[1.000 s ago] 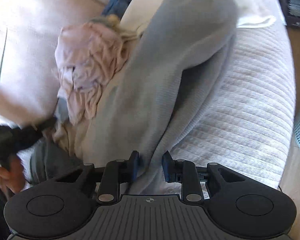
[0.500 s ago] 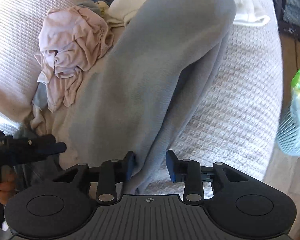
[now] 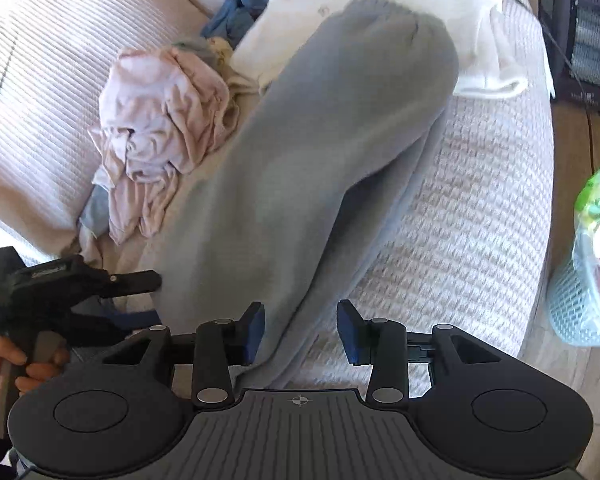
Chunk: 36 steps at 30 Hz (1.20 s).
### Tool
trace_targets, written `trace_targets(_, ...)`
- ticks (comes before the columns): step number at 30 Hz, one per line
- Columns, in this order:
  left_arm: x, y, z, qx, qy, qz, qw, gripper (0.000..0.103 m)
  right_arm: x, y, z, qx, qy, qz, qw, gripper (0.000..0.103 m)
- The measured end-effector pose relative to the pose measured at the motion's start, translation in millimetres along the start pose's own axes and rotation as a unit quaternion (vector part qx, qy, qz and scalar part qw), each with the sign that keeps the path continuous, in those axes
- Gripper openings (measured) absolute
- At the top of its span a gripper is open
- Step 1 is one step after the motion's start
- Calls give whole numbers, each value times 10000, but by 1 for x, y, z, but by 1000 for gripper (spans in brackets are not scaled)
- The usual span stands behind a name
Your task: Fold clothes
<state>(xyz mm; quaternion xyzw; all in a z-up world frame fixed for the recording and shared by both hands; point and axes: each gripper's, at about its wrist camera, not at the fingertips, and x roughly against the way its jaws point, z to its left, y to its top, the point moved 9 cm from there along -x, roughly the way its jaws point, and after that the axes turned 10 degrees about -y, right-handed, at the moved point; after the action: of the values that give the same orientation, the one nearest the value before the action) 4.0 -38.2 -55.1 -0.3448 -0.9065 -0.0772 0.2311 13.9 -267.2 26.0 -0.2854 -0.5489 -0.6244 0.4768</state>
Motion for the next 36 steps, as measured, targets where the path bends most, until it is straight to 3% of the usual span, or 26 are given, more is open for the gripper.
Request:
trace_targets(5,-9,-3,5,242,3,-216,9995,70,0,-4,-10,-85,88,-17,9999,41)
trace_targets(11,-17,-9,1,82,-83,-512,9986,71,-5,-7,-19,-173,190,-27,9997,41)
trace_targets(14,-18,-12,-7,-126,39,-563,9983,68,-5,-6,-26,-258,198,-84,9994,42)
trace_targets(21,-27,-10,0,-30,-17,-511,9987,67,6,12,-44,-428,163,-318,9984,42)
trace_targets(25,-25,-9,3,-93,-70,-424,9990,34,12,27,-50,-602,142,-565,9965,42)
trace_targets(30,-12,-4,-9,0,-463,-250,9986,24,26,55,-57,-620,129,-1111,9918,42)
trace_targets(32,-7,-4,-18,-197,-554,-159,9981,23,33,74,-61,-392,168,-1334,9901,57)
trace_targets(33,-5,-4,-22,-277,-547,-114,9981,23,37,84,-62,-229,166,-1488,9885,73)
trace_targets(34,-5,-4,-23,-274,-550,-89,9981,23,38,94,-64,-122,206,-1607,9867,78)
trace_targets(36,-6,-4,-21,-213,-547,-60,9983,23,40,113,-68,-21,360,-1759,9838,78)
